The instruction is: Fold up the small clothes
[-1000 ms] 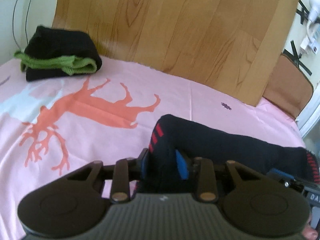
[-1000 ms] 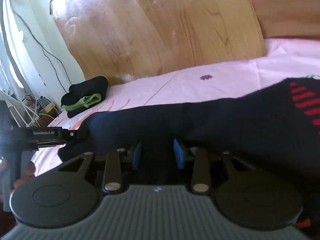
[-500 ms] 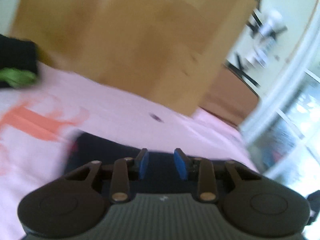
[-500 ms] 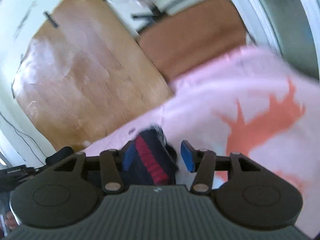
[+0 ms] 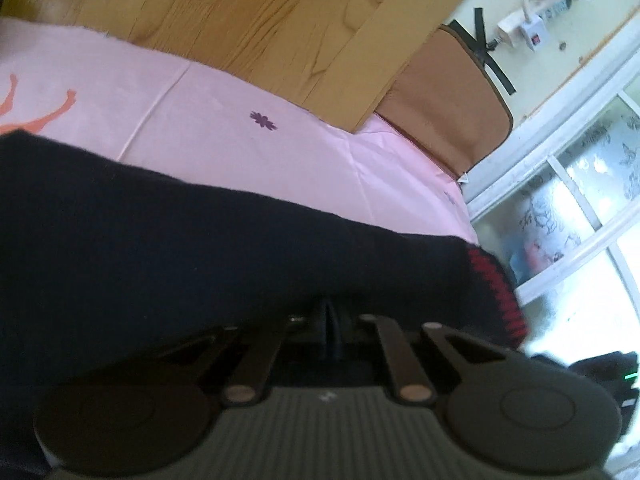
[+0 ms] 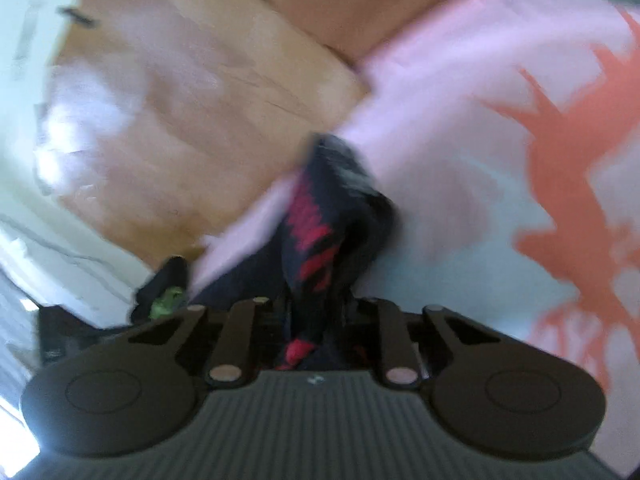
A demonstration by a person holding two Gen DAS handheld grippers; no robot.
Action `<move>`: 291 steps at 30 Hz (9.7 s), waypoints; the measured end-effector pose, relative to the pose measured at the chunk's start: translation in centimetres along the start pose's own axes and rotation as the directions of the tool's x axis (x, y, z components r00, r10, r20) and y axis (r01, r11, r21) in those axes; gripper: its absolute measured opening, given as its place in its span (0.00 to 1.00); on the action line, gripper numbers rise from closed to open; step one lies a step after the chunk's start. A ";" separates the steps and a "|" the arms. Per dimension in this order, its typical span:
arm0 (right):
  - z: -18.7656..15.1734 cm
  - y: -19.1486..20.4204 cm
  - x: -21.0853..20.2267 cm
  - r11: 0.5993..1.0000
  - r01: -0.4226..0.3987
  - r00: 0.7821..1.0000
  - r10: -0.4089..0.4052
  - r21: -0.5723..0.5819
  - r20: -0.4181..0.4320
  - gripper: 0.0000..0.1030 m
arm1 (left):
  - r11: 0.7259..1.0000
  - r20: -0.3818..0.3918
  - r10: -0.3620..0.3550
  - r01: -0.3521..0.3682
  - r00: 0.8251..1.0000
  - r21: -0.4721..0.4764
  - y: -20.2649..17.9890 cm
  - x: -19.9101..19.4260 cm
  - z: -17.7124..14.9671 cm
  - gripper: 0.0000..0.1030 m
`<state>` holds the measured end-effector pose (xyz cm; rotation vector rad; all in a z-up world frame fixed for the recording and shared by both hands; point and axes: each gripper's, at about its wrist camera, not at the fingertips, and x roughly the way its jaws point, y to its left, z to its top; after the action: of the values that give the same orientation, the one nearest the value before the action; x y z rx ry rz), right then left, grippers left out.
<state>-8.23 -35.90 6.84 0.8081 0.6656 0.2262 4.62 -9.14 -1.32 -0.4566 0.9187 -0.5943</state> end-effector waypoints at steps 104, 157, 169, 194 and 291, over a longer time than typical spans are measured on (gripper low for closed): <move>-5.8 12.1 12.7 0.948 -0.215 0.935 0.130 -0.234 -0.331 0.82 | 0.980 0.153 0.021 0.010 0.988 -0.201 12.0 -13.4 -2.8 0.98; 9.5 0.1 4.9 0.863 0.482 0.851 -0.420 -0.150 0.315 0.84 | 0.813 0.210 0.240 -0.315 0.948 0.491 -15.9 12.9 6.0 0.68; 0.3 4.9 4.2 0.880 0.462 0.866 -0.420 -0.112 0.272 0.85 | 0.815 0.215 0.363 -0.421 0.907 0.398 -10.0 4.0 -0.8 0.76; -3.2 7.8 3.8 0.764 0.633 0.720 -0.521 -0.125 0.458 0.90 | 0.844 0.302 0.364 -0.449 0.881 0.292 -6.2 1.4 -3.5 0.96; -4.8 8.8 3.8 0.800 0.576 0.787 -0.486 -0.169 0.380 0.90 | 0.809 0.368 0.328 -0.460 0.870 0.366 -7.6 -0.2 -4.6 1.00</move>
<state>-7.77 -25.46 9.07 0.3421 0.5149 -0.3296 -1.51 -15.26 0.93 0.0738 0.5451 -0.3186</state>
